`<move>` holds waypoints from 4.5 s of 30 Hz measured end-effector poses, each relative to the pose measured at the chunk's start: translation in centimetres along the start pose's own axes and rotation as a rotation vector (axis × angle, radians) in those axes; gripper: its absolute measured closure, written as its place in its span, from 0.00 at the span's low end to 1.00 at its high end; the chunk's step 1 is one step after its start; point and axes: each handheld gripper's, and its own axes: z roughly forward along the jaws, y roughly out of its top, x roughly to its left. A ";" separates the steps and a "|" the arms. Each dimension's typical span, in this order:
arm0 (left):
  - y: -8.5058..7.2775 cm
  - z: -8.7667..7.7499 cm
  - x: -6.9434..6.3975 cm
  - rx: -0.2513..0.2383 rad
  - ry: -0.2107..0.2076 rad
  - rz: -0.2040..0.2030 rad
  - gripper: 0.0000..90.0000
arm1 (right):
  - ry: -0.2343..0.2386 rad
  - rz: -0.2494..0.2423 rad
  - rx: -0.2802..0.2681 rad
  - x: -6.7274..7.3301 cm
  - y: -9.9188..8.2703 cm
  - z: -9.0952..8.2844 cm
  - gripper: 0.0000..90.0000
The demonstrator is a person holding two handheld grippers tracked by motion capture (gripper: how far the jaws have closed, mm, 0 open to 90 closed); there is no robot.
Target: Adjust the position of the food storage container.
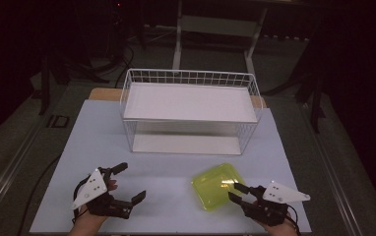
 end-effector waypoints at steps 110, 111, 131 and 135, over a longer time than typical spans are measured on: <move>-0.9 1.1 -0.2 0.073 -0.053 -0.031 0.00 | -0.062 0.049 0.209 -6.2 -0.6 7.3 1.00; -0.9 1.1 -0.2 0.071 -0.054 -0.034 0.00 | -0.058 0.044 0.203 -5.7 -0.4 7.5 1.00; -1.0 1.3 -0.3 0.083 -0.066 -0.032 0.00 | -0.016 0.004 0.191 -4.4 0.8 10.4 1.00; -1.0 1.3 -0.3 0.085 -0.066 -0.034 0.00 | -0.017 -0.006 0.188 -4.6 1.0 11.0 1.00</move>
